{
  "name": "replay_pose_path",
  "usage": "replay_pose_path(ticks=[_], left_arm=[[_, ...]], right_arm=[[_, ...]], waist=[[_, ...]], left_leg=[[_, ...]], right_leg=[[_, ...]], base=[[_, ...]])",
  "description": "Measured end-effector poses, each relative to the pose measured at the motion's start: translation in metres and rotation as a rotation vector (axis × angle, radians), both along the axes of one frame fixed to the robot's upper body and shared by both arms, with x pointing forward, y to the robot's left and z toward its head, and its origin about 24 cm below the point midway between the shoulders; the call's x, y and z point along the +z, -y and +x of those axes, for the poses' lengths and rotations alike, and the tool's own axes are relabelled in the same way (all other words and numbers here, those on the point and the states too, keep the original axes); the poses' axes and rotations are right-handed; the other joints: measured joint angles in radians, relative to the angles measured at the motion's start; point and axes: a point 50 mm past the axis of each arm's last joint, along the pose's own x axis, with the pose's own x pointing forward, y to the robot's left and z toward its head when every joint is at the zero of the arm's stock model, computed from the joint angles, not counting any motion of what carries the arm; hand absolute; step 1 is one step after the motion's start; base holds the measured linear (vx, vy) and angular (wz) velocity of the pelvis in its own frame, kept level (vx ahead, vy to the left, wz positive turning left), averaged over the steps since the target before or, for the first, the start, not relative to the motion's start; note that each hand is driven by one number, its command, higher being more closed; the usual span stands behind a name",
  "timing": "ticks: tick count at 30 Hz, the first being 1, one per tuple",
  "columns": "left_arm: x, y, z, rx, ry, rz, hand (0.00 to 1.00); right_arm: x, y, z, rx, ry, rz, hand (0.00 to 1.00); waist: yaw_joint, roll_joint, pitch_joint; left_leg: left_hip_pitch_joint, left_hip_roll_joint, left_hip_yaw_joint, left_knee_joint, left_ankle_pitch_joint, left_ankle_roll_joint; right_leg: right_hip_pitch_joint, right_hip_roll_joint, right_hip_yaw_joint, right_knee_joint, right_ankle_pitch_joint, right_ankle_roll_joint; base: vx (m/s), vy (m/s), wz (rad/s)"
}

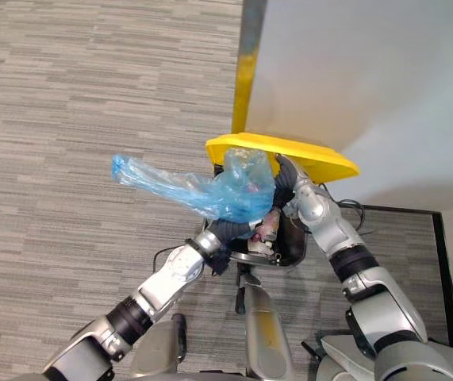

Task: Gather rubbish on tea table into small bin, then transfer packed bag to large trash can.

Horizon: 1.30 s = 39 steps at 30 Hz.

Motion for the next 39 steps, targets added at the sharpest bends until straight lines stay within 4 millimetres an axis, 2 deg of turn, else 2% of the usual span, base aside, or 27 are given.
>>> replay_pose_path(ticks=[2, 5, 9, 12, 16, 20, 21, 23, 27, 28, 39], left_arm=[[0.002, 0.002, 0.010, 0.021, 0.010, 0.022, 1.00], [0.005, 0.004, 0.023, 0.051, 0.022, 0.069, 1.00], [0.002, 0.003, 0.042, 0.105, 0.013, 0.159, 1.00], [-0.004, -0.006, 0.056, 0.170, -0.009, 0.225, 1.00], [0.008, -0.002, 0.071, 0.201, 0.016, 0.262, 1.00], [0.010, -0.001, 0.077, 0.224, 0.014, 0.291, 1.00], [0.010, 0.000, 0.077, 0.230, 0.012, 0.289, 1.00], [0.012, -0.001, 0.079, 0.251, 0.006, 0.270, 1.00], [0.012, -0.012, 0.087, 0.323, -0.018, 0.261, 1.00], [0.013, -0.016, 0.089, 0.345, -0.024, 0.256, 0.00], [0.007, -0.030, 0.094, 0.415, -0.010, 0.346, 0.00]], right_arm=[[0.015, -0.007, 0.005, 0.019, 0.036, -0.020, 0.00], [0.034, -0.009, 0.011, 0.017, 0.088, -0.049, 0.00], [0.053, -0.007, 0.018, 0.003, 0.129, -0.093, 0.00], [0.066, -0.013, 0.022, 0.009, 0.162, -0.136, 0.00], [0.079, -0.015, 0.022, 0.002, 0.222, -0.207, 0.00], [0.100, -0.039, 0.009, 0.078, 0.363, -0.239, 0.00], [0.113, -0.051, -0.001, 0.122, 0.443, -0.221, 0.00], [0.123, -0.065, -0.011, 0.169, 0.521, -0.196, 0.00], [0.128, -0.081, -0.025, 0.231, 0.586, -0.166, 0.00], [0.128, -0.083, -0.029, 0.239, 0.605, -0.154, 0.00], [0.134, -0.093, -0.042, 0.297, 0.655, -0.111, 0.00]], waist=[[-0.017, 0.000, 0.025], [-0.025, 0.006, 0.062], [-0.031, 0.007, 0.077], [-0.044, 0.008, 0.099], [-0.042, 0.011, 0.110], [-0.041, 0.015, 0.130], [-0.041, 0.015, 0.130], [-0.039, 0.015, 0.131], [-0.027, 0.016, 0.135], [-0.022, 0.016, 0.135], [-0.017, 0.016, 0.134]], left_leg=[[-0.016, 0.000, 0.017, 0.030, -0.018, 0.008], [-0.053, 0.001, 0.025, 0.063, -0.029, 0.013], [-0.131, 0.010, 0.025, 0.120, -0.043, 0.002], [-0.178, 0.020, 0.021, 0.160, -0.058, 0.003], [-0.301, 0.032, 0.018, 0.241, -0.081, 0.006], [-0.388, 0.065, 0.025, 0.332, -0.126, 0.007], [-0.430, 0.070, 0.027, 0.364, -0.140, 0.007], [-0.474, 0.078, 0.027, 0.396, -0.153, 0.009], [-0.516, 0.087, 0.027, 0.426, -0.165, 0.003], [-0.529, 0.088, 0.026, 0.432, -0.166, 0.003], [-0.557, 0.097, 0.029, 0.449, -0.173, 0.005]], right_leg=[[-0.008, 0.002, 0.016, -0.012, 0.011, 0.013], [-0.026, 0.003, 0.025, -0.033, 0.031, 0.026], [-0.082, 0.012, 0.026, -0.034, 0.049, 0.018], [-0.112, 0.019, 0.023, -0.034, 0.062, 0.006], [-0.204, 0.020, 0.024, -0.024, 0.079, 0.007], [-0.283, 0.042, 0.026, 0.024, 0.076, 0.008], [-0.328, 0.044, 0.029, 0.054, 0.068, 0.009], [-0.372, 0.050, 0.034, 0.078, 0.065, 0.010], [-0.425, 0.056, 0.033, 0.119, 0.050, -0.006], [-0.440, 0.056, 0.033, 0.130, 0.045, -0.002], [-0.463, 0.060, 0.032, 0.131, 0.046, -0.003]], base=[[-0.08, -0.002, -0.21], [-0.07, -0.009, -0.14], [-0.03, -0.027, -0.06], [0.00, -0.032, 0.00], [-0.02, -0.035, 0.00], [0.00, -0.038, -0.19], [0.01, -0.031, -0.13], [0.02, -0.030, -0.12], [0.04, -0.031, -0.05], [0.05, -0.038, 0.01], [0.03, -0.017, -0.01]])
